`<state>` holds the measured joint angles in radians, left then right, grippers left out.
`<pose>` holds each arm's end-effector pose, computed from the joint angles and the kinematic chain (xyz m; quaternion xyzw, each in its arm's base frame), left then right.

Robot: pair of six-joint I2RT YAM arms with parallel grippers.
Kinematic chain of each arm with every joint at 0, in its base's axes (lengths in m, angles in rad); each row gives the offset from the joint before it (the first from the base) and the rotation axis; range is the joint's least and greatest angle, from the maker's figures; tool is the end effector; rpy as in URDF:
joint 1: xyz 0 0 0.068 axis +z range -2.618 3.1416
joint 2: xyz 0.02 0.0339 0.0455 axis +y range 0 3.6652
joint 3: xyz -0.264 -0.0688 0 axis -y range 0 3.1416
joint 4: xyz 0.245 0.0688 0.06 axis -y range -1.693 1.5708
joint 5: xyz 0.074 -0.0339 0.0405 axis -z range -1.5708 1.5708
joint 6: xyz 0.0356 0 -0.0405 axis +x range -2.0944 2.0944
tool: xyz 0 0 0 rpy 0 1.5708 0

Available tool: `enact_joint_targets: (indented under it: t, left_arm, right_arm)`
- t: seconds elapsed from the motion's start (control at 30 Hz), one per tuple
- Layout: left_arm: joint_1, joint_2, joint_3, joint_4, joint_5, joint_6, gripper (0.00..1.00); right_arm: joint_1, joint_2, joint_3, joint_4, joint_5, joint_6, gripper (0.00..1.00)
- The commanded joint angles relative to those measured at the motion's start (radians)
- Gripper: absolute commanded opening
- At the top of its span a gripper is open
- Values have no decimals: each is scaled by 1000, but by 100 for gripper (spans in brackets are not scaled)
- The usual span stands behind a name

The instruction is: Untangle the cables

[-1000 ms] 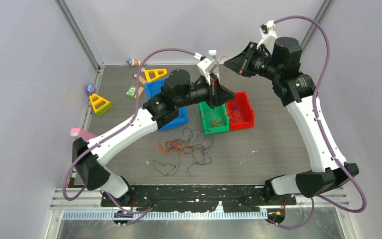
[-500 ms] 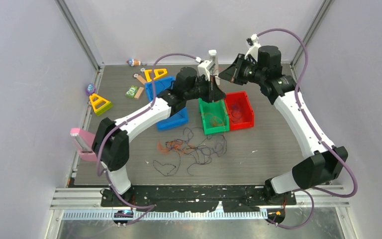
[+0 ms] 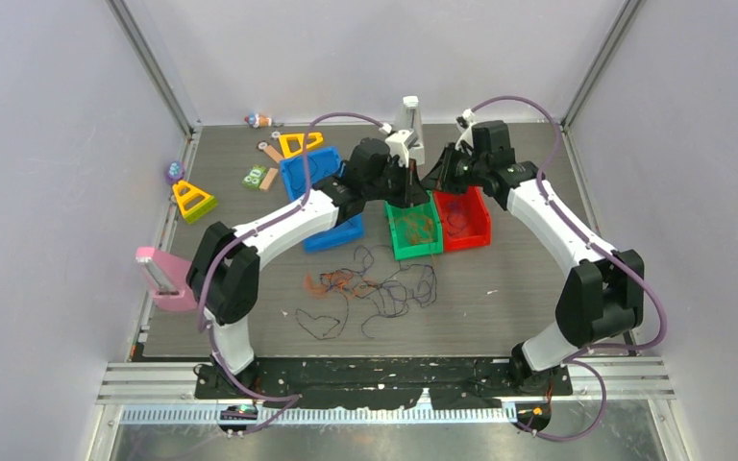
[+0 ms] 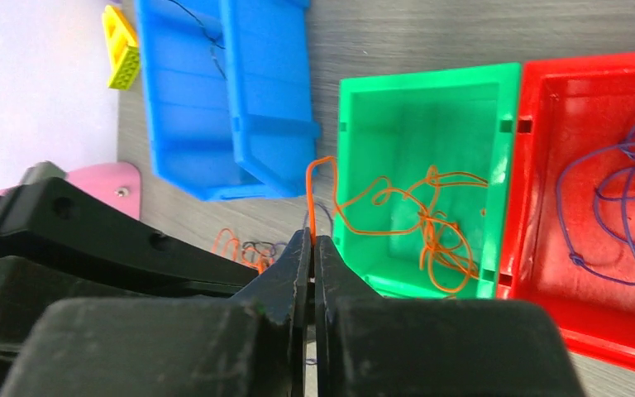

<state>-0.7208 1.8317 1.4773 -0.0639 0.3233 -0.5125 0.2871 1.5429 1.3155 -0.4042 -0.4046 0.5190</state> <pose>0.3210 -0.2970 0.2960 0.1733 0.8140 -0.4211 0.3607 0.3327 0.1128 0.3176 0.0107 0.8782 0.3387 0.3375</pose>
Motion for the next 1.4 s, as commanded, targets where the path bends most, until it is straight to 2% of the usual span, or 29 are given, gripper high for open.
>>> enact_joint_targets:
  t: [0.0, 0.1, 0.17, 0.2, 0.27, 0.33, 0.5, 0.7, 0.8, 0.97, 1.2, 1.37]
  left_arm:
    - [0, 26, 24, -20, -47, 19, 0]
    - [0, 49, 52, -69, -91, 27, 0]
    - [5, 64, 66, -100, -122, 33, 0]
    - [7, 71, 72, -106, -133, 33, 0]
    - [16, 86, 83, -121, -144, 31, 0]
    - [24, 102, 96, -132, -151, 28, 0]
    - [39, 175, 164, -178, -147, 28, 0]
    - [41, 232, 225, -211, -141, 42, 0]
    - [40, 218, 208, -195, -128, 43, 0]
    - [40, 145, 150, -155, -107, 38, 0]
    - [41, 123, 132, -153, -93, 27, 0]
    - [42, 128, 140, -155, -102, 29, 0]
  right_arm:
    - [20, 8, -41, 35, 93, -45, 5]
    - [43, 30, -57, 29, 169, -85, 7]
    - [62, 48, -47, 3, 215, -116, 23]
    - [72, 49, -42, -15, 250, -125, 41]
    - [83, 23, -61, -19, 311, -145, 63]
    - [84, -26, -102, -6, 364, -156, 71]
    - [86, -159, -209, -11, 401, -175, 73]
    - [117, -326, -449, -4, 399, -153, 73]
    - [134, -367, -533, 41, 377, -125, 68]
    - [142, -324, -633, 166, 348, -80, 58]
    - [175, -214, -663, 299, 331, -32, 55]
    - [227, -141, -663, 295, 358, -9, 53]
